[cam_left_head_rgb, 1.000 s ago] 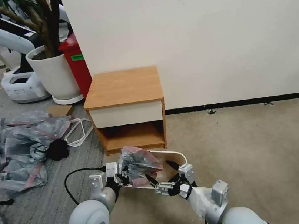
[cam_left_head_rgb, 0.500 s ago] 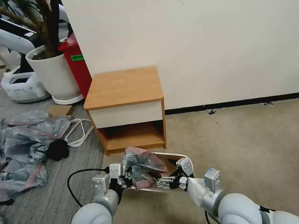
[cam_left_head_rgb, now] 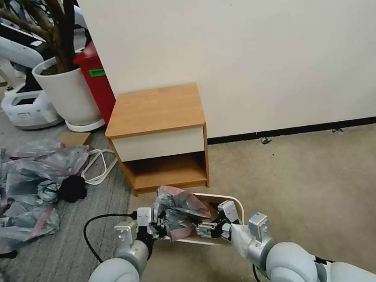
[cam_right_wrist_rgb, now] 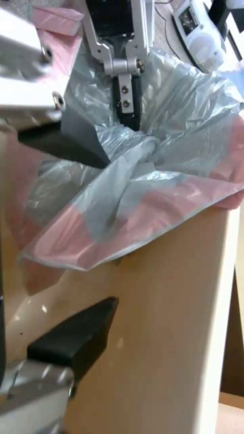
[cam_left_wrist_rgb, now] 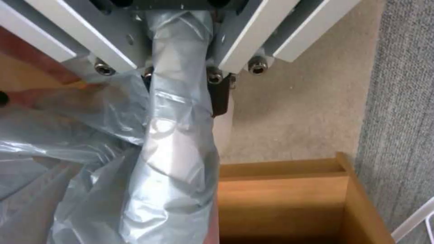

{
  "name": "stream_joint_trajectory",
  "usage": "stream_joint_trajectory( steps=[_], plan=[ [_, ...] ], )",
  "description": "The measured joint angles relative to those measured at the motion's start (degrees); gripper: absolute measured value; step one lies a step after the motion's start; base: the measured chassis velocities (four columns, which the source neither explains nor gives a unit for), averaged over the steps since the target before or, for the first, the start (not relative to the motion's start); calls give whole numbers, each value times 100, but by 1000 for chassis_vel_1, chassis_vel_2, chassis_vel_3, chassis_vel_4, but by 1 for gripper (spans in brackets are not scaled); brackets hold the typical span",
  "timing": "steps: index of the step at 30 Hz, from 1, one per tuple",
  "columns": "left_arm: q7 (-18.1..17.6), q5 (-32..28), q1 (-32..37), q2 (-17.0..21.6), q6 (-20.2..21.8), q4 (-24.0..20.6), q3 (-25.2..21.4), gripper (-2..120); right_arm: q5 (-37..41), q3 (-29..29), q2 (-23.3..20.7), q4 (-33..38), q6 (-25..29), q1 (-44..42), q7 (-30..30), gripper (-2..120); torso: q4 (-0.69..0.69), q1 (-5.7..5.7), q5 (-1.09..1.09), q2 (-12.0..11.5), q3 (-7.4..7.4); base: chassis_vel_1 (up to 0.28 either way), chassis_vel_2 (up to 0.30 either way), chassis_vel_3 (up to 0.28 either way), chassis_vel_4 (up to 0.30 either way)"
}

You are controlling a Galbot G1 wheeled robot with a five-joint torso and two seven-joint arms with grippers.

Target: Pick up the garbage bag from the table and place it over the trash can.

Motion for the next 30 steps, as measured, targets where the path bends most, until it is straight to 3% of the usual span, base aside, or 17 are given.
stream_joint_trajectory(
  steps=[4, 14, 21, 24, 30],
  plan=[
    [0, -2, -1, 1, 0, 24, 19, 1, -47, -39, 48, -4, 26, 35, 11, 56, 0, 0, 0, 0, 0, 0, 0, 0, 0],
    [-8, -12, -20, 10, 0, 51, 58, 1, -96, -114, 119, -56, 135, 53, 9, 36, 0, 0, 0, 0, 0, 0, 0, 0, 0],
    [-18, -20, -48, 8, 2, 96, 113, 1, -97, -184, 136, -105, 230, 103, -17, 7, 0, 0, 0, 0, 0, 0, 0, 0, 0],
    [-20, -20, -63, 7, 2, 108, 134, 1, -97, -187, 122, -109, 258, 115, -25, 0, 0, 0, 0, 0, 0, 0, 0, 0, 0],
    [-23, -22, -132, 11, 2, 175, 201, 1, -97, -190, 42, -81, 336, 112, -36, 0, 0, 0, 0, 0, 0, 0, 0, 0, 0]
  ],
)
